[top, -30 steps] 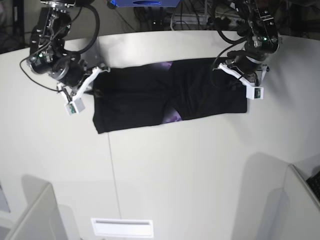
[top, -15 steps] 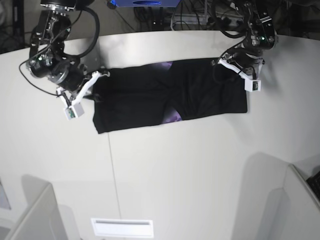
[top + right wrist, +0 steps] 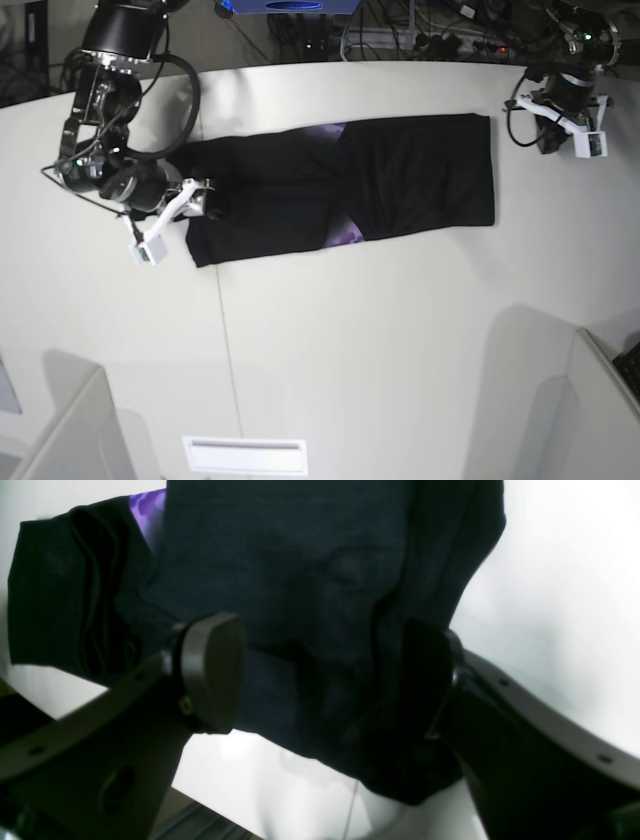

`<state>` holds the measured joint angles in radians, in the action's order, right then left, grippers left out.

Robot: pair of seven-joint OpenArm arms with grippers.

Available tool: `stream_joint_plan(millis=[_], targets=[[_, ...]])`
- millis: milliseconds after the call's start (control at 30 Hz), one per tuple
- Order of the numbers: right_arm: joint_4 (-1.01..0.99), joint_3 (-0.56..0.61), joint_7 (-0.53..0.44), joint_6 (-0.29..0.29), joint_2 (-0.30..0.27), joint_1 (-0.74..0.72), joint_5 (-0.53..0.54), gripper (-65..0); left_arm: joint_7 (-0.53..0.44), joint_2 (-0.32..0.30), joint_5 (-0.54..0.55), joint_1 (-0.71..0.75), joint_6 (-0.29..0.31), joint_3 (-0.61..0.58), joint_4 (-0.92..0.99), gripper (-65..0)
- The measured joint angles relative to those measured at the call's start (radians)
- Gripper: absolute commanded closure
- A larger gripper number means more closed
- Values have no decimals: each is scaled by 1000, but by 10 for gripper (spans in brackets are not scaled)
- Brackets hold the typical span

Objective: Fold the T-shirt properly
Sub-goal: 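Release the left gripper and move it to the strip's folded end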

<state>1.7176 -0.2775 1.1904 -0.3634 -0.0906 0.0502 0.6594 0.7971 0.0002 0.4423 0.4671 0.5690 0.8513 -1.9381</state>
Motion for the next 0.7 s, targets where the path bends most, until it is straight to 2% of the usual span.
stream_joint_plan(millis=[33,133,200,300,700], targets=[[-5,-3,2,0,0,-6,-2,-459,-5,-1,0,-4,33,46,4,0],[-74,-62,-5,-3,13,-48,8,-459,-3,-5,-8,-8,69,145,36,0],[-167,-88,-6,-1,11,-87,2,-459,3,-30,-14,-3,88,158,76,0],[-269,-101,-6,3,0,-113,-8,-459,-9,-58,-4,-9,90,158,139,0],[-367,-81,-48,-11,-2,-116,45,-459,-8,-53,-11,-74,90,153,253,0]])
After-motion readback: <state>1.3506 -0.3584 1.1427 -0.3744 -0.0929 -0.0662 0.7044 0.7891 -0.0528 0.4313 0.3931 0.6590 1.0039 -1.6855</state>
